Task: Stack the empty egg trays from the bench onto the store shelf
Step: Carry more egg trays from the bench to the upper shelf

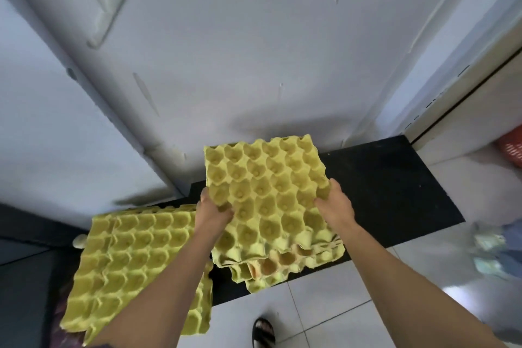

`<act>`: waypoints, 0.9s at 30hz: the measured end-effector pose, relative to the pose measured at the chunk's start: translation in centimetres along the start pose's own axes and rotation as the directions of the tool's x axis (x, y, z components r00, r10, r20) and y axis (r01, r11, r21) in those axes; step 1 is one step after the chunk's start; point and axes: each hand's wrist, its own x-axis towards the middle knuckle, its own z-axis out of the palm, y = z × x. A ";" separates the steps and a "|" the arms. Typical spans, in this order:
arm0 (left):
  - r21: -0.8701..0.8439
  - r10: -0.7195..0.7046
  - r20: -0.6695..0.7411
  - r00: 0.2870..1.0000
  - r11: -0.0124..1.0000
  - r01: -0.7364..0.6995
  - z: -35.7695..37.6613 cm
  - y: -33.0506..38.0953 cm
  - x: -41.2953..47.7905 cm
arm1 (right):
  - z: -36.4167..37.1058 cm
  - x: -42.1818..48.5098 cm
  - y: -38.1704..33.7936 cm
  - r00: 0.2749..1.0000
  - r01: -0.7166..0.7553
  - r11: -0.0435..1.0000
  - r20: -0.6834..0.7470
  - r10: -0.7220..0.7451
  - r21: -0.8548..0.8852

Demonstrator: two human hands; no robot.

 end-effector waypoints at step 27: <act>-0.253 0.353 -0.279 0.893 0.870 -0.423 -25.3 -2.2 -23.1 | -2.4 -28.8 -7.6 0.842 0.529 0.752 -0.353 -0.408 0.392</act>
